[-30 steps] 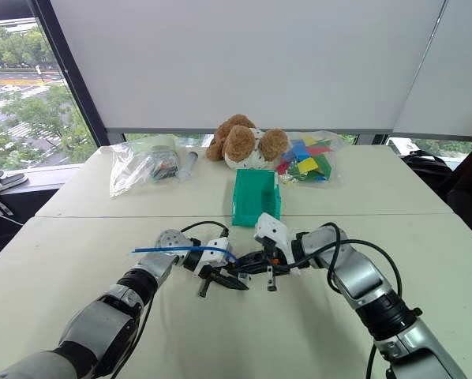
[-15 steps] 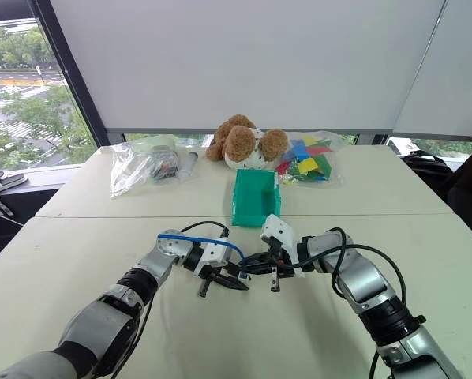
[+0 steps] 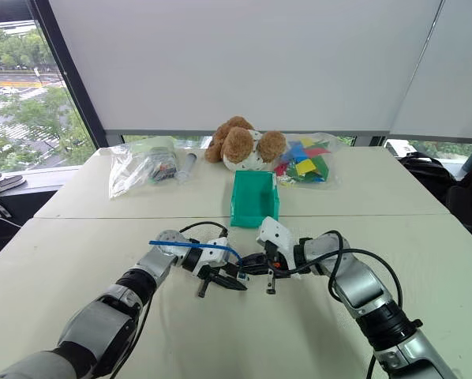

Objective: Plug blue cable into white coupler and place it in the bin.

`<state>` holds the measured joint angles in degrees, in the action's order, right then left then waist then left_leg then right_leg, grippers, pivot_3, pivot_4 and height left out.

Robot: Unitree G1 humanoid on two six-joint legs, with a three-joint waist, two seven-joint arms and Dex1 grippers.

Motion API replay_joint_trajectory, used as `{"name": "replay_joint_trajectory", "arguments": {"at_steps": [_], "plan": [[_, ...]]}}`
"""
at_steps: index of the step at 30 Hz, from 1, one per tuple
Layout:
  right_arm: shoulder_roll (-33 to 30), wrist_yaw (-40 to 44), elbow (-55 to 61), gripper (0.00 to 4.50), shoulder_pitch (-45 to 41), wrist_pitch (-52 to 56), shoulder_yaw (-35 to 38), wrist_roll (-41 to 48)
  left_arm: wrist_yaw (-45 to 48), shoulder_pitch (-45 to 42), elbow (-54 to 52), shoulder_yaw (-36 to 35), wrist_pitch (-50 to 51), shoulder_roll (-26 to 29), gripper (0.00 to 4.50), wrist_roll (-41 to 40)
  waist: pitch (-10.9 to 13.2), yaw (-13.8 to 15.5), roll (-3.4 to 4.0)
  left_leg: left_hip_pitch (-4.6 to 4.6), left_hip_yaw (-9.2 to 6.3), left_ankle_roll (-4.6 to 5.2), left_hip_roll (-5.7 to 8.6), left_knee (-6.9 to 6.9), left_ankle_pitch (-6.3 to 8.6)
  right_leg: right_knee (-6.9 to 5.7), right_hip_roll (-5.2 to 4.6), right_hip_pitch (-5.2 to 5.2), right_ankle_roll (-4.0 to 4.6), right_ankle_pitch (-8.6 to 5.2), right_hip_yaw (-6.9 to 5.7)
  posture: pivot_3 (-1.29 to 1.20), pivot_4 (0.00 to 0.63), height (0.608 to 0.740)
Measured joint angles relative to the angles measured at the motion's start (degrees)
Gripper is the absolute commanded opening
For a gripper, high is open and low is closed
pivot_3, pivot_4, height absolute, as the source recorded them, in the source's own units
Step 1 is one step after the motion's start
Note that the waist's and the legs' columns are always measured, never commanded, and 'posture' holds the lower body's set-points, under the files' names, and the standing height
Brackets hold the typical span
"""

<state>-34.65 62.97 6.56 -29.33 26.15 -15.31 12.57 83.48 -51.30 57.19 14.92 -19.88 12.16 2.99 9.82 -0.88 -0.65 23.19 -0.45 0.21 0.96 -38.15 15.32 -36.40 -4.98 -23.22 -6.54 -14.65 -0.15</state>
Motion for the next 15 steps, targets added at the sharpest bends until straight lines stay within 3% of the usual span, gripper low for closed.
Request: {"name": "replay_joint_trajectory", "arguments": {"at_steps": [4, 5, 10, 15], "plan": [[-0.26, -1.22, 2.56, 0.0, 1.17, 4.14, 1.49, 1.29, 0.69, 1.43, -3.66, -1.26, 3.31, 4.51, 4.3, -1.49, 0.0, 0.24, 0.01, 0.05, -0.01, 0.0, 0.01, 0.0, 0.0, 0.0, -0.05, -0.04, 0.0, 0.0, 0.0, 0.0, 0.15, 0.74], [-0.3, -1.64, 3.34, 0.0, 1.35, 5.31, 1.78, 1.54, 0.88, 2.22, -5.33, -1.86, 4.31, 5.52, 4.45, -2.29, 0.01, 0.28, 0.01, 0.1, -0.01, 0.0, 0.02, 0.0, 0.0, 0.02, -0.07, -0.07, 0.0, 0.0, 0.0, 0.0, 0.15, 0.74], [-0.15, -3.98, 4.7, 0.0, 0.89, 10.47, 3.06, 3.51, 0.38, 4.87, -14.08, -5.51, 9.6, 11.39, 4.45, -6.28, 0.02, 0.39, 0.0, 0.19, -0.02, -0.01, 0.1, 0.0, 0.0, 0.04, -0.19, -0.15, 0.0, 0.0, 0.0, 0.0, 0.15, 0.74], [1.07, -9.45, -3.26, 0.0, -10.19, 12.16, 7.37, 3.84, -2.79, 7.86, -18.81, -7.84, 12.26, 14.63, 4.45, -7.73, 0.09, 0.18, 0.07, 0.21, 0.02, -0.03, 0.15, 0.02, -0.01, 0.01, -0.24, -0.24, 0.0, 0.01, 0.0, 0.0, 0.15, 0.74]]}}
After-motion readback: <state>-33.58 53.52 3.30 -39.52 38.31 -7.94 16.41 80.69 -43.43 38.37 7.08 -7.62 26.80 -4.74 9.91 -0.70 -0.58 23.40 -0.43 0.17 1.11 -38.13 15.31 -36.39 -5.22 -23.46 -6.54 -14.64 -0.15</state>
